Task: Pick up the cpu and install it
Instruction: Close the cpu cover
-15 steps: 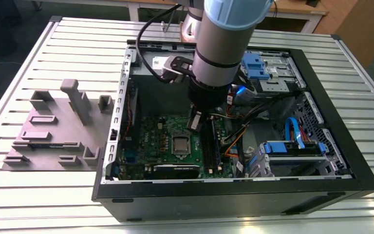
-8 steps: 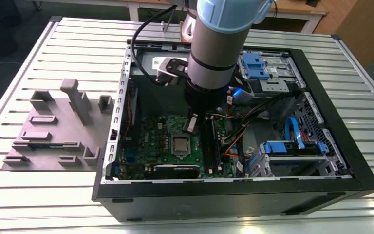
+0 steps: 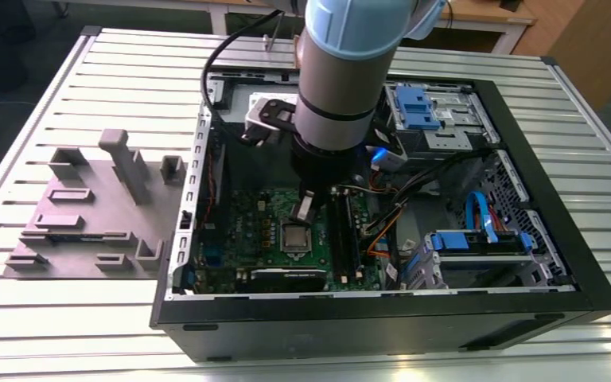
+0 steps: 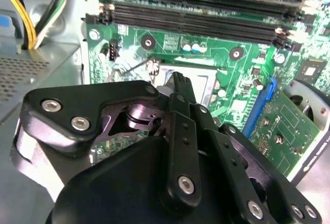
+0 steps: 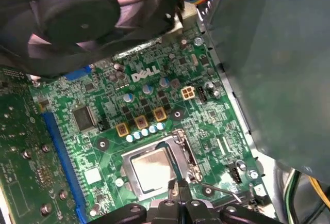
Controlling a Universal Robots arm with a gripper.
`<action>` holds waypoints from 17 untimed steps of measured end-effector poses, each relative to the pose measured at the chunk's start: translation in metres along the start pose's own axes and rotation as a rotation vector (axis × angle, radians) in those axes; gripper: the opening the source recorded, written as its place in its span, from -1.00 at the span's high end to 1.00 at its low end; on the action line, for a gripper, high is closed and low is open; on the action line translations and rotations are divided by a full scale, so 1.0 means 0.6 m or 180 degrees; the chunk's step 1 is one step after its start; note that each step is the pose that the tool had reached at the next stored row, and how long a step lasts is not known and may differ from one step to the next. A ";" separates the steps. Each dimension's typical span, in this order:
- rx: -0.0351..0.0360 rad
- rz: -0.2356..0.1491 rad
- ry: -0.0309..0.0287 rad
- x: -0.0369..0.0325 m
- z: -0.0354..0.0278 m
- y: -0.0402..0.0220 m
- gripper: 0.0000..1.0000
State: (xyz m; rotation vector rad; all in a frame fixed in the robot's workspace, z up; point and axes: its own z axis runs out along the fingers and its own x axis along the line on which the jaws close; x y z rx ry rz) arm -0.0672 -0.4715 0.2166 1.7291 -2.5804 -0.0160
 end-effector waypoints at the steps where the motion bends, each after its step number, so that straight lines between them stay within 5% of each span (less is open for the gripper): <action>1: 0.0003 0.0000 -0.0003 0.002 0.000 0.001 0.80; 8: 0.0010 -0.0003 -0.0015 0.022 0.001 0.001 0.80; 17: 0.0011 -0.0003 -0.0015 0.022 0.001 0.002 0.80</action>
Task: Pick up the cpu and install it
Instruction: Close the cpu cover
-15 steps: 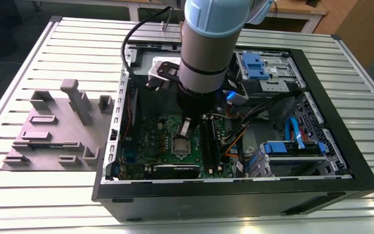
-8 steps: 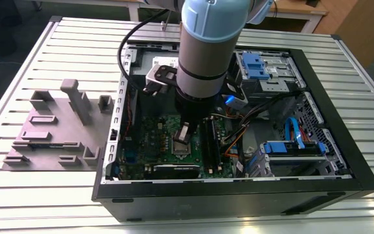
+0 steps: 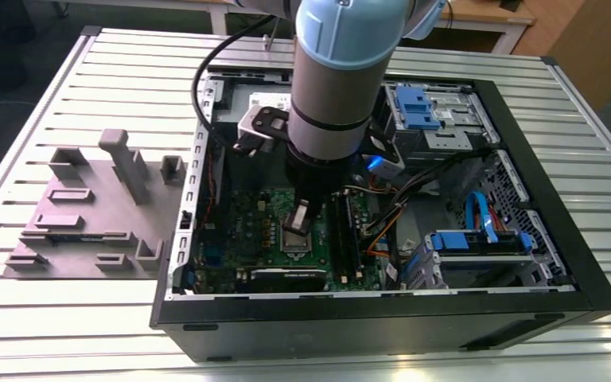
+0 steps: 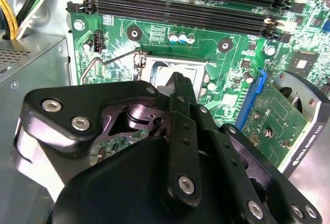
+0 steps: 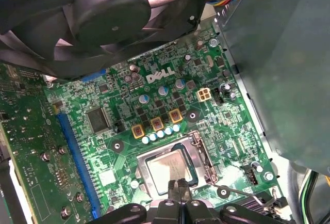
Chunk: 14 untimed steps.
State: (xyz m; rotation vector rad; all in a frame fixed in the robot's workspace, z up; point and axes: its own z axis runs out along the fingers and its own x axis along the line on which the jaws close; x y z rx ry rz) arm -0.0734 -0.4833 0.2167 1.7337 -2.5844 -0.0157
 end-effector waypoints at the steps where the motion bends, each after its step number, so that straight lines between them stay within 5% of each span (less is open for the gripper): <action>1: 0.0002 0.0000 -0.0001 0.001 0.000 0.001 0.80; 14: 0.0006 0.0000 -0.0003 0.002 0.000 0.006 0.80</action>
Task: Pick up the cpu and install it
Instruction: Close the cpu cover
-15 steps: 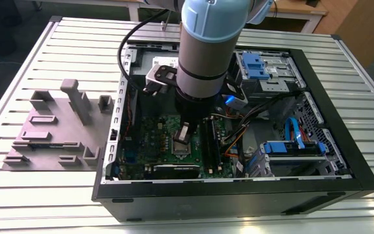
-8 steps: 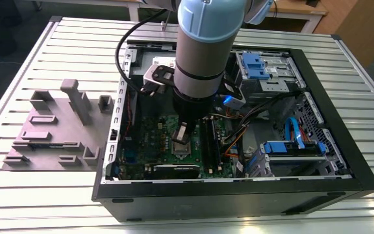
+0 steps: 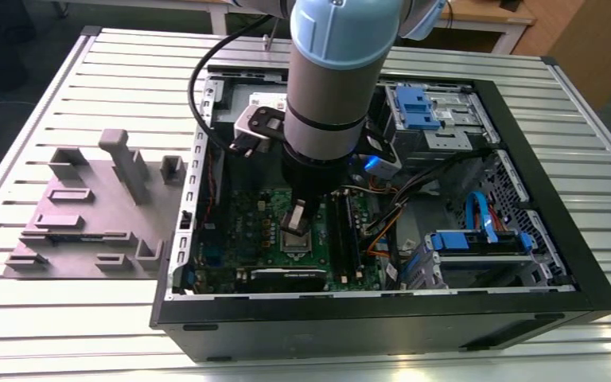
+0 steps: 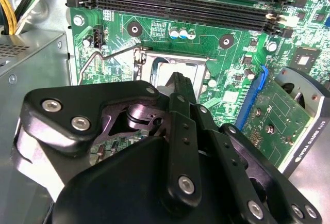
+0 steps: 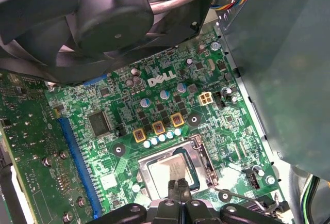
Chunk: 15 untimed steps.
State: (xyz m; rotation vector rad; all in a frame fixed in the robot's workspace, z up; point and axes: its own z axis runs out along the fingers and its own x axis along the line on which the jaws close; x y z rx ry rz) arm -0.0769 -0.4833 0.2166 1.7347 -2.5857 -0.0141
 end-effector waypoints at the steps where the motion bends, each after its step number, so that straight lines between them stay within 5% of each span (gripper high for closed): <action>1: 0.0000 0.0000 -0.0001 0.000 0.000 0.000 0.80; 15: -0.0004 -0.0004 -0.0018 0.000 -0.005 0.000 0.80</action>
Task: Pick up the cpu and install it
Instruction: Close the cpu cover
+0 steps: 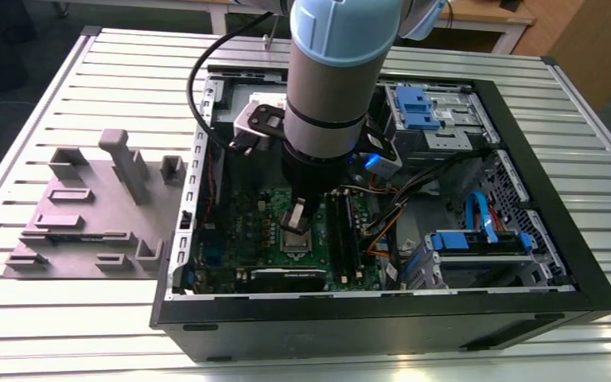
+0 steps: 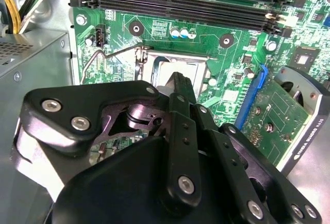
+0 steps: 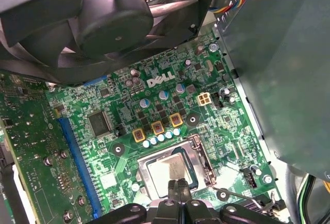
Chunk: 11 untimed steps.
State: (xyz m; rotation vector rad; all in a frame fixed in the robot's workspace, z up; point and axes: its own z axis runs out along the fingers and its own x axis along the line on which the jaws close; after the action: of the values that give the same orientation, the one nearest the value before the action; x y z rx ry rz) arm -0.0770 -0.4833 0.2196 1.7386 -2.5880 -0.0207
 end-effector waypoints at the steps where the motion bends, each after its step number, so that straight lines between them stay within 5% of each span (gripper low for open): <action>1: -0.0001 -0.0005 -0.0002 0.000 0.000 0.000 0.80; 11: 0.0006 -0.0114 -0.0004 0.000 0.000 0.000 0.80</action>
State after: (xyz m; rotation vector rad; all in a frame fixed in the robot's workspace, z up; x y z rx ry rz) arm -0.0770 -0.4833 0.2195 1.7858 -2.5585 -0.0198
